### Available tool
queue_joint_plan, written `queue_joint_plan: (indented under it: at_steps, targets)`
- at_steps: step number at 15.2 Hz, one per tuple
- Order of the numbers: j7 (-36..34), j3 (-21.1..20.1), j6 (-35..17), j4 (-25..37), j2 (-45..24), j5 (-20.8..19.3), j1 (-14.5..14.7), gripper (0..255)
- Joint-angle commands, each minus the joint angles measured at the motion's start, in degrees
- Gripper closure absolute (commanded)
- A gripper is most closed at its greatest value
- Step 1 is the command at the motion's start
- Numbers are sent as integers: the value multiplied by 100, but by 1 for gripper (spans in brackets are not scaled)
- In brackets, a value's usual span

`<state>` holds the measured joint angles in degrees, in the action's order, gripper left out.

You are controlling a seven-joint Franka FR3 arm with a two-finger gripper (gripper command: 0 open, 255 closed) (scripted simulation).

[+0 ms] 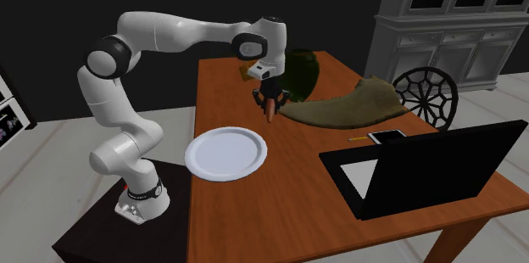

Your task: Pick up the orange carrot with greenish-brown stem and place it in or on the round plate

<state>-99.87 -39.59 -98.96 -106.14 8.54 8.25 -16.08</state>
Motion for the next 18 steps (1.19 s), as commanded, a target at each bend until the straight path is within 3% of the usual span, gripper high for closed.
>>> queue_joint_plan:
  at_steps: [1,2,9,18]
  targets:
    - [-11,7,156,165,-13,-13,-7,255]
    - [-15,8,194,207,-18,-16,-8,255]
    - [1217,929,339,-1126,1496,598,-78,255]
    - [2500,2106,701,-2368,2908,518,-112,255]
